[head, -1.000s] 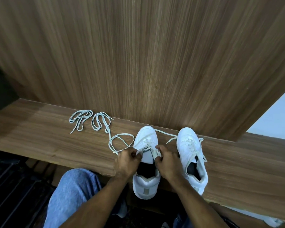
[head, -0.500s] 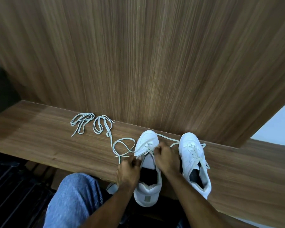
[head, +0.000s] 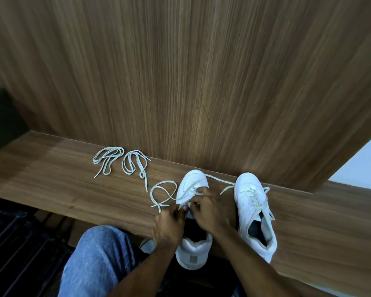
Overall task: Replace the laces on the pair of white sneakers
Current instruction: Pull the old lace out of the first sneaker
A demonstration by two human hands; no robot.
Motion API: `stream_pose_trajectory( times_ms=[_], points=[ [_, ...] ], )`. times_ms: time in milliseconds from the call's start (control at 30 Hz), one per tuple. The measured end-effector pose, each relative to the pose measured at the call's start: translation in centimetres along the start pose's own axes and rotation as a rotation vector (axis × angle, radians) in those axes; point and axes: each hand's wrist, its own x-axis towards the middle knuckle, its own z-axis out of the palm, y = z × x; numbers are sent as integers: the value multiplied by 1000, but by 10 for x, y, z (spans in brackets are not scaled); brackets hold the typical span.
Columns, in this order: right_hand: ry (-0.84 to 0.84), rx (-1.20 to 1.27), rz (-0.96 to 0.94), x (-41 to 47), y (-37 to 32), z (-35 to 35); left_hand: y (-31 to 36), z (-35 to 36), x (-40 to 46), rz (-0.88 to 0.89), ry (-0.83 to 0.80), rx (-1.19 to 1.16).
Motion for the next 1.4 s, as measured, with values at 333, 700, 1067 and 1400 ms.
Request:
stream_pose_trajectory(
  times_ms=[333,700,1067,1400],
  points=[
    [516,305,258,-5,7,-48,1,1,-2,35,-1,39],
    [99,-162,-55,-5,-2,-6,2,-1,-3,14,-20,50],
    [690,608,322,0,4,-77,6,-3,-6,28,-19,46],
    [110,-291,-9,-14,-10,1,5,-1,-3,-8,-42,41]
  ],
)
